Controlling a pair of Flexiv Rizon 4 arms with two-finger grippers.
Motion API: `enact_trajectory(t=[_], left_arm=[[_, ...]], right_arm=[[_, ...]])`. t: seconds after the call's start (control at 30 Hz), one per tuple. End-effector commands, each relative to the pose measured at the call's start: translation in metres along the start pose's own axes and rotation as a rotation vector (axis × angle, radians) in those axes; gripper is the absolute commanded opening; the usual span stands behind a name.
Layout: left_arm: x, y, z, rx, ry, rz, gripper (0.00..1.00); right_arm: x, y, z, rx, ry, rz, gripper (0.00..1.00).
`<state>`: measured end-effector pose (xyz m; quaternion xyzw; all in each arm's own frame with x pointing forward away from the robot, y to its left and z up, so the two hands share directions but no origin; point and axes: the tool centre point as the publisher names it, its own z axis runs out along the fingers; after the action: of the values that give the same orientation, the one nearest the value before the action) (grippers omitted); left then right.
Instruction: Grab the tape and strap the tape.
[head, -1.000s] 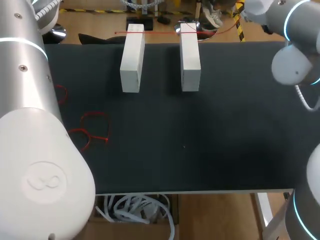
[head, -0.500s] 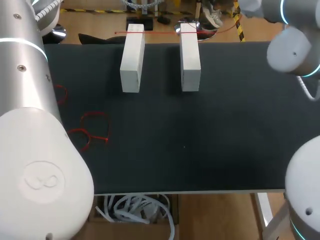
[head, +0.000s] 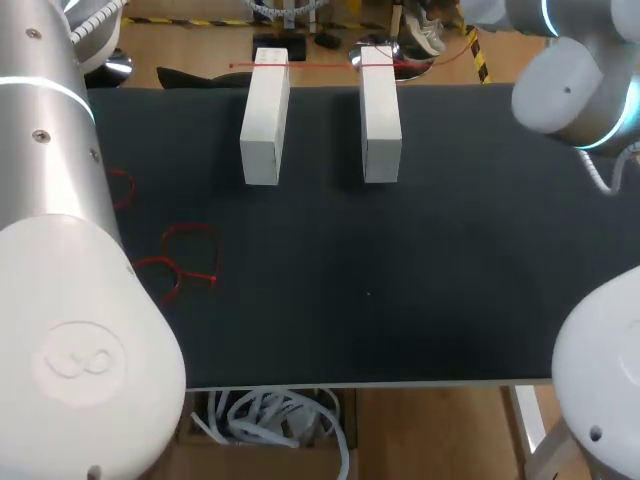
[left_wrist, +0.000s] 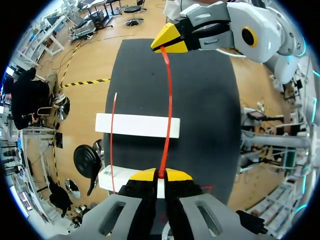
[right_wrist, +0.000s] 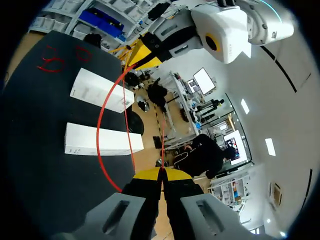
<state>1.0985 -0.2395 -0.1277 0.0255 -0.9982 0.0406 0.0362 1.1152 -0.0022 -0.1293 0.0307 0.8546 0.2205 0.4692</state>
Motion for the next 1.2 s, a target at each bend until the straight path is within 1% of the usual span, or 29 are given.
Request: enact_trajectory(t=[0.03, 0.13, 0.17, 0.67, 0.7, 0.73, 0.77, 0.87, 0.93, 1.07, 1.2], left_arm=[[-0.002, -0.001, -0.002, -0.006, 0.005, -0.002, 0.00], [-0.002, -0.001, -0.002, -0.006, 0.005, -0.002, 0.00], [-0.002, -0.001, -0.002, -0.006, 0.005, -0.002, 0.00], [-0.002, -0.001, -0.002, -0.006, 0.005, -0.002, 0.00], [-0.002, -0.001, -0.002, -0.006, 0.005, -0.002, 0.00], [-0.002, -0.001, -0.002, -0.006, 0.005, -0.002, 0.00], [-0.002, -0.001, -0.002, -0.006, 0.005, -0.002, 0.00], [-0.002, -0.001, -0.002, -0.006, 0.005, -0.002, 0.00], [-0.002, -0.001, -0.002, -0.006, 0.005, -0.002, 0.00], [-0.002, -0.001, -0.002, -0.006, 0.005, -0.002, 0.00], [-0.002, -0.001, -0.002, -0.006, 0.005, -0.002, 0.00]], right_arm=[[-0.002, 0.005, -0.003, 0.127, 0.002, -0.017, 0.00], [-0.003, 0.006, -0.003, 0.124, 0.000, -0.028, 0.00], [-0.003, 0.008, -0.003, 0.097, 0.006, 0.000, 0.00], [-0.003, 0.008, -0.003, 0.097, 0.006, 0.000, 0.00], [-0.001, 0.008, -0.002, 0.144, 0.005, -0.088, 0.00], [0.000, 0.011, -0.001, 0.160, 0.004, -0.153, 0.00], [0.001, 0.013, 0.000, 0.198, 0.011, -0.224, 0.00], [0.002, 0.014, 0.002, 0.255, -0.002, -0.307, 0.00], [0.003, 0.014, 0.004, 0.266, -0.021, -0.304, 0.00], [0.004, 0.019, 0.009, 0.313, -0.050, -0.341, 0.00], [0.009, 0.028, 0.013, 0.328, -0.091, -0.344, 0.00]])
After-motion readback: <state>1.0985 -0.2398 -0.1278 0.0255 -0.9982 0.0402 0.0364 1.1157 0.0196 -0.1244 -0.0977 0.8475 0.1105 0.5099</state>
